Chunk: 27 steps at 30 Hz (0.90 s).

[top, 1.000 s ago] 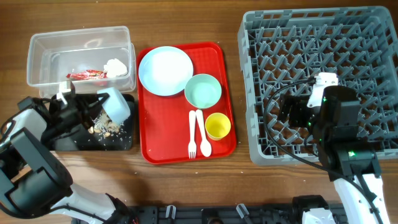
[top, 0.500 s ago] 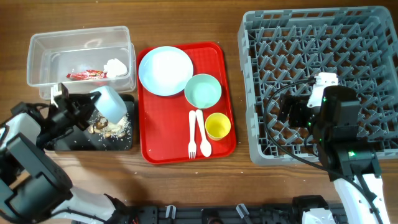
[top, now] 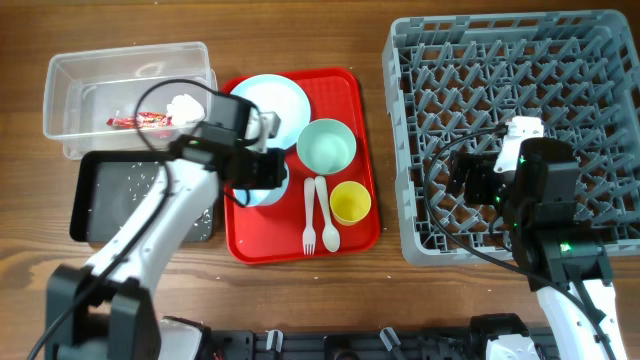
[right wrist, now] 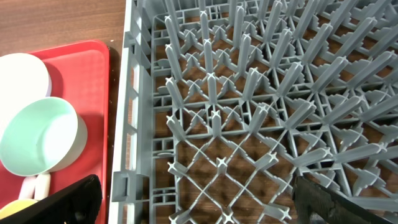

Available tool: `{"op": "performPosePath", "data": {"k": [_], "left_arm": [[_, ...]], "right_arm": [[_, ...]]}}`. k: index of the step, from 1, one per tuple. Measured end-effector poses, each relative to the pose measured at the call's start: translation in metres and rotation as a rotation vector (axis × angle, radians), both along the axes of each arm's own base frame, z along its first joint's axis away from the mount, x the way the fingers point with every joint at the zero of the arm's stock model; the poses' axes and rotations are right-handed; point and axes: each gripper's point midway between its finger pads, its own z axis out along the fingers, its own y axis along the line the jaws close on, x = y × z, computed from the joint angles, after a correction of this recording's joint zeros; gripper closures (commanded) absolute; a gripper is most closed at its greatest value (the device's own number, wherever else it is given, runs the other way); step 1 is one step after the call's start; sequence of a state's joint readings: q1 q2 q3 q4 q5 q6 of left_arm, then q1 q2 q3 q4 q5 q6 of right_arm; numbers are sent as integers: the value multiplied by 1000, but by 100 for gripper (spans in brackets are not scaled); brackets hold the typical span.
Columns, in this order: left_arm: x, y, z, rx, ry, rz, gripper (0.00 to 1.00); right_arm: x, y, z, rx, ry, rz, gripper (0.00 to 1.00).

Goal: Sort waste into correct bins and load items into the dishwasher rack
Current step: 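Set the emptied light-blue bowl back on the red tray with left gripper, then grasp the yellow cup with the left gripper and lift it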

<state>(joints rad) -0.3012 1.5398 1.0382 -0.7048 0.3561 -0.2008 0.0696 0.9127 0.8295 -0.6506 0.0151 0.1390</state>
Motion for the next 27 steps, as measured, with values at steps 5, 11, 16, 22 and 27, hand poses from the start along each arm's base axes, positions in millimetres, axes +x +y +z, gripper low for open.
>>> {"op": "performPosePath", "data": {"k": [5,11,16,22,27], "left_arm": [[1,-12,-29,93,23,-12,48],[10,-38,6,-40,-39,-54,45],[-22,-86,6,-42,-39,-212,46],[-37,-94,-45,77,54,-258,96],[-23,-96,-27,10,8,-224,96]], "right_arm": [[0,0,0,0,0,0,0],[0,0,0,0,0,0,0],[0,0,0,0,0,0,0],[-2,0,-3,-1,15,0,0],[-2,2,-2,20,13,-4,0]]}}
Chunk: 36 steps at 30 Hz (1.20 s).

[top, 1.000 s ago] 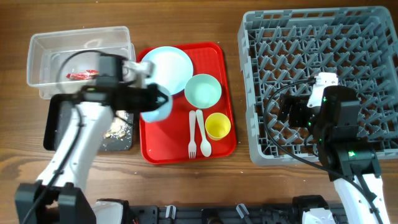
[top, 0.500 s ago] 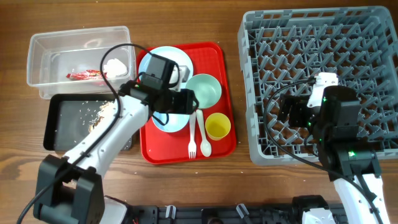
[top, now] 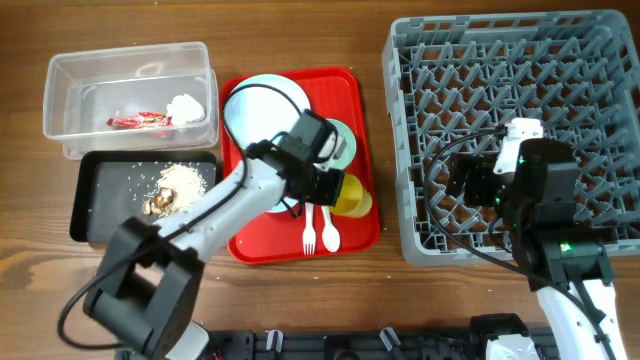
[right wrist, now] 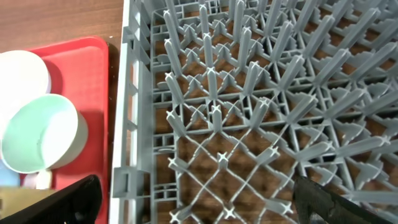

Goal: Sort waste into correct bins and load items into the dishwasher rack
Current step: 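Grasp the yellow cup with the left gripper and lift it, then pass the yellow cup from the left gripper to the right gripper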

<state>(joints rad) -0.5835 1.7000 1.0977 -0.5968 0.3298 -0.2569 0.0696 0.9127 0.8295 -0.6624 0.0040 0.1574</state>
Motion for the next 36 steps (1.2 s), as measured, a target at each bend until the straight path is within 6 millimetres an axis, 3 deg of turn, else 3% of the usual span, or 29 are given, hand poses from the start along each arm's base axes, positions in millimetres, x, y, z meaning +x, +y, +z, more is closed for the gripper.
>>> {"op": "performPosePath", "data": {"k": [1,2,5,6,8,11,14,21,24,28,33,35,36], "left_arm": [[7,-5,16,-85,-15,1,96],[27,-11,49,-254,-61,11,96],[65,-8,119,-615,-120,21,96],[65,-8,140,-726,-90,0,96],[48,-18,155,-821,3,-58,96],[29,-29,163,-867,86,-113,96],[15,-37,166,-887,134,-159,96],[19,-32,173,-916,140,-154,96],[19,-30,174,-922,153,-151,96],[17,-30,176,-932,162,-164,94],[21,-29,173,-917,134,-152,40],[31,-24,163,-872,105,-92,30],[41,-17,154,-831,89,-30,29]], "right_arm": [[2,7,3,29,-12,31,0],[4,21,7,77,-28,97,0],[7,79,8,268,-19,390,0],[8,97,7,337,-10,488,0],[14,131,23,481,-78,705,0],[12,163,56,678,-203,1004,1],[3,170,75,765,-232,1123,7],[-9,171,76,853,-146,1134,9],[-9,171,75,855,-143,1130,18],[-4,171,73,858,-128,1094,45],[10,167,63,822,-118,995,69],[20,164,57,787,-121,928,72],[26,162,54,765,-127,895,72]]}}
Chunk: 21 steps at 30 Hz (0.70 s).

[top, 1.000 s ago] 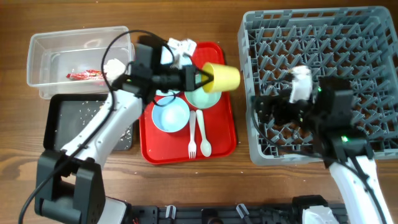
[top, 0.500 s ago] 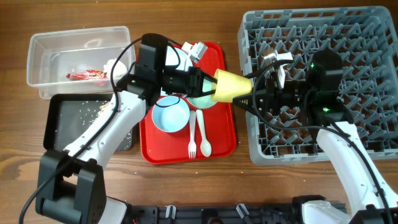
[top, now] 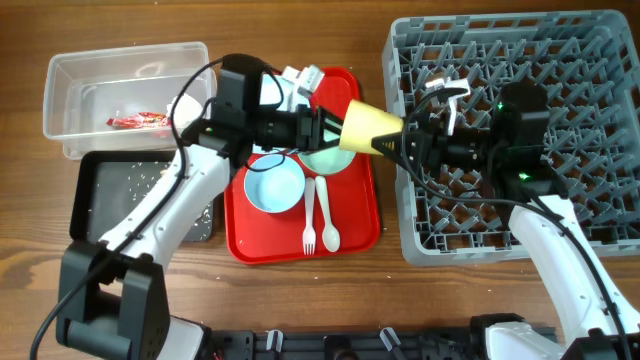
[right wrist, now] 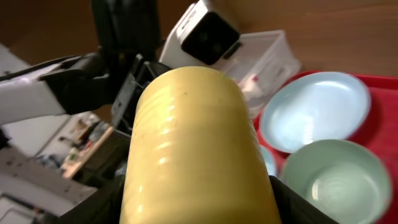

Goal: Sort waste into correct bins and load items into the dishwasher rack
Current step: 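Pass the yellow cup from the left gripper to the right gripper, then lower the yellow cup into the dish rack and open the right gripper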

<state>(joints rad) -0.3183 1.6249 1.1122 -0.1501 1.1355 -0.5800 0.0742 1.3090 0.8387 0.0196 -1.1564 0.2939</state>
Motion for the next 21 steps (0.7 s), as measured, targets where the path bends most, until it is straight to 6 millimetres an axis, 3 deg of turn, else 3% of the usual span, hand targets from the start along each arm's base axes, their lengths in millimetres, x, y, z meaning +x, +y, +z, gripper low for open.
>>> {"op": "performPosePath", "data": {"k": [3,6,8,11,13,15,19,21], "left_arm": [[23,28,-28,145,-11,143,25],[33,76,-64,338,39,274,23],[31,116,-74,492,45,367,21],[23,156,-53,624,-29,488,20],[19,170,-42,672,-66,539,20],[19,175,-40,696,-79,557,20],[21,179,-42,717,-81,572,20],[21,180,-42,720,-82,574,20]], "right_arm": [[16,-13,-25,-100,64,-144,72],[10,-53,-62,-296,253,-338,75],[4,-102,-46,-415,319,-527,77],[-16,-169,-13,-562,397,-775,77],[-34,-195,-20,-664,496,-856,77],[-48,-217,-46,-778,634,-899,77],[-46,-232,-98,-903,844,-844,76],[-46,-237,-114,-946,902,-827,72]]}}
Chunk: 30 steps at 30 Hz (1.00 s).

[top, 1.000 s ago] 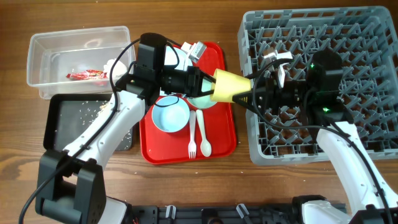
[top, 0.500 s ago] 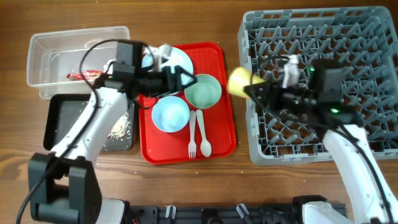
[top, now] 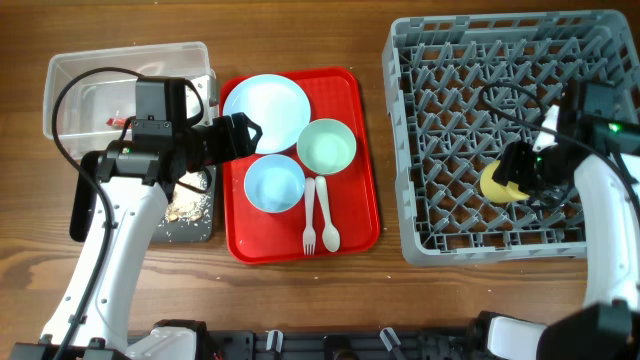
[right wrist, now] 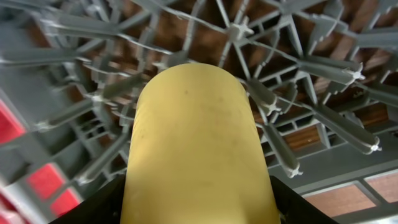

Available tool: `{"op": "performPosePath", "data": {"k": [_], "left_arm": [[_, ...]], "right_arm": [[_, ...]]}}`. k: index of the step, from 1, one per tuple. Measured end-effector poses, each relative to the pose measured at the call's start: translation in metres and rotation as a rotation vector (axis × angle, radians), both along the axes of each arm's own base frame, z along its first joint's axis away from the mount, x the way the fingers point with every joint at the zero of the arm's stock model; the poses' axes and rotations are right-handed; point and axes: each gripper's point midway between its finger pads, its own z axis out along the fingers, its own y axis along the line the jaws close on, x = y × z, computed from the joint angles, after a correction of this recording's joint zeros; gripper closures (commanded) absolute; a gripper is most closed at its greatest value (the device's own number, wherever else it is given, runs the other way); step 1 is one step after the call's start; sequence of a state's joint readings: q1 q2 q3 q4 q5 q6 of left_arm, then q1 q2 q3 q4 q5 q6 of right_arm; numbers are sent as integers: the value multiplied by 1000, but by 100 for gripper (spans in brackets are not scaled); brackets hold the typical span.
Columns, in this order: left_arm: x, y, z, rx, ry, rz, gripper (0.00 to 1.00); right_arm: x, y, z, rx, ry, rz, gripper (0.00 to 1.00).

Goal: Sort waste into correct bins and load items into the dishwasher rack
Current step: 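Lower the yellow cup into the dish rack and open the right gripper, then grasp the light-green bowl with the right gripper and place it in the rack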

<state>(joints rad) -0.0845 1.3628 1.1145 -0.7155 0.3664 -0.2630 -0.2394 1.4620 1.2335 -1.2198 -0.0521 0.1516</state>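
Note:
A yellow cup (top: 496, 183) lies on its side low over the grey dishwasher rack (top: 420, 150), right of its middle. My right gripper (top: 512, 172) is shut on it. In the right wrist view the yellow cup (right wrist: 194, 118) fills the middle, its end toward the rack's pegs, with the right gripper (right wrist: 196, 208) clamped round it. My left gripper (top: 243, 136) stands open and holds nothing at the left edge of the red tray (top: 355, 90). On the tray lie a pale plate (top: 266, 103), a green bowl (top: 326, 145), a blue bowl (top: 274, 184), a fork (top: 309, 218) and a spoon (top: 326, 218).
A clear bin (top: 70, 75) at the back left holds a red wrapper, partly hidden by the left arm. In front of it a black tray (top: 82, 200) holds food scraps (top: 186, 207). Bare wooden table shows between the red tray and the rack.
The cup was held between both grippers over the gap between tray and rack. Now only my right gripper has it, over the rack's right part. The left gripper has let go and stands left of the tray.
At first the yellow cup stood on the tray, my left gripper was at the blue bowl, and the right gripper was open over the rack. Then the left gripper was at the cup. Later both grippers held it in the air. Now the right one holds it over the rack.

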Motion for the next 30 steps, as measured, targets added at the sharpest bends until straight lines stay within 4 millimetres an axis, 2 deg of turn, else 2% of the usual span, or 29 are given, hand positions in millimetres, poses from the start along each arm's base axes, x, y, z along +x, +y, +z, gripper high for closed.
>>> {"op": "performPosePath", "data": {"k": [1,2,3,4,6,10,11,12,13,14,15,16,18,19,21,23,24,26,27,28,30], "left_arm": [[0,0,0,2,0,1,20],[0,0,0,3,0,1,20],[0,0,0,3,0,2,20],[0,0,0,2,0,2,20],[0,0,0,3,1,2,20],[-8,2,-6,9,44,4,16],[-14,5,-11,26,73,11,14],[-20,10,-16,52,103,23,14],[-26,15,-21,82,136,37,13],[-32,21,-26,110,172,60,11],[-44,32,-33,159,235,109,8],[-48,40,-36,186,260,154,4],[-52,53,-40,226,297,249,4],[-52,56,-40,235,300,273,4],[-52,60,-40,242,303,313,4],[-52,62,-40,245,303,330,4],[-52,62,-40,244,304,334,4],[-51,63,-40,245,304,339,3],[-52,63,-40,244,305,341,3],[-51,63,-40,244,305,342,3],[-52,63,-40,244,306,342,3]], "right_arm": [[0,-3,-10,-7,40,-2,65],[0,-5,-16,-13,66,-3,32],[2,-6,-22,-11,84,-3,11],[3,-6,-26,-9,91,2,0],[10,-7,-32,-8,85,5,0],[17,3,-27,52,53,11,0],[26,6,-18,72,15,15,1],[46,9,2,89,-74,29,0],[73,21,33,105,-216,82,0],[85,30,47,108,-291,125,0],[104,69,85,141,-445,249,2],[109,97,96,155,-497,337,4],[107,156,99,196,-518,496,9],[105,178,94,205,-506,547,11],[106,215,69,196,-451,624,14],[108,244,32,182,-372,649,20],[109,251,19,174,-345,644,25],[114,267,-21,163,-272,623,41],[115,272,-43,158,-229,606,56],[115,272,-54,154,-203,587,64],[117,272,-82,146,-150,546,69]]}}
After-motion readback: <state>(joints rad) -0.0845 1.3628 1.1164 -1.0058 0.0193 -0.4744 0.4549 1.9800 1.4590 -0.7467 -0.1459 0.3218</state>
